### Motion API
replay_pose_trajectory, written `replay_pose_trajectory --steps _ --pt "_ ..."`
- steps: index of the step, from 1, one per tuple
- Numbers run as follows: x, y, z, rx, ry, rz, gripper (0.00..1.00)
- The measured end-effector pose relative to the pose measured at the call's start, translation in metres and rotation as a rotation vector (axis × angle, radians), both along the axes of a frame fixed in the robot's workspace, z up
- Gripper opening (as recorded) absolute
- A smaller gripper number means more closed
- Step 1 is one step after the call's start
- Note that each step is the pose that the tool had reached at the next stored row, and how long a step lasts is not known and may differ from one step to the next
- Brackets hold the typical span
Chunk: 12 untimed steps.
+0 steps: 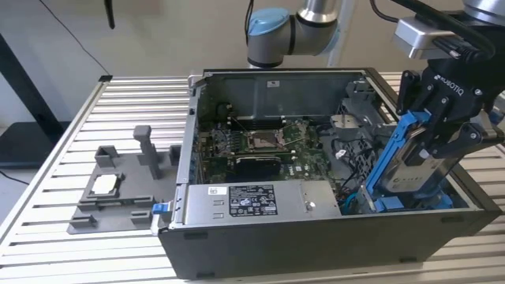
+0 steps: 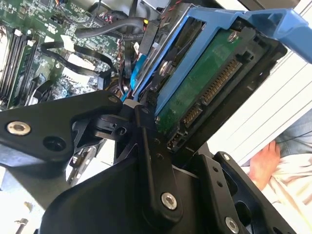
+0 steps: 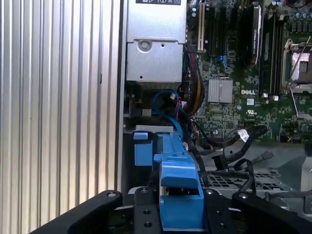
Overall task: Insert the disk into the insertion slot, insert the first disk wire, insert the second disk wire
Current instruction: 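Insert the disk into the insertion slot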
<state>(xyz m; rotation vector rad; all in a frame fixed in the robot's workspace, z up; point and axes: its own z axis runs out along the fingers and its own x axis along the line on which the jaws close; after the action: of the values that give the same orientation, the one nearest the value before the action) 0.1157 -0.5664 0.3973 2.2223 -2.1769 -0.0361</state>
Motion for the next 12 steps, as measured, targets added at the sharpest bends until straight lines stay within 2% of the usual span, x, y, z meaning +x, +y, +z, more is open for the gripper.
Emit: replay_pose_trajectory --steps 12 --pt "0.0000 -0.0001 -0.0214 0.0005 0.0000 0.006 0.33"
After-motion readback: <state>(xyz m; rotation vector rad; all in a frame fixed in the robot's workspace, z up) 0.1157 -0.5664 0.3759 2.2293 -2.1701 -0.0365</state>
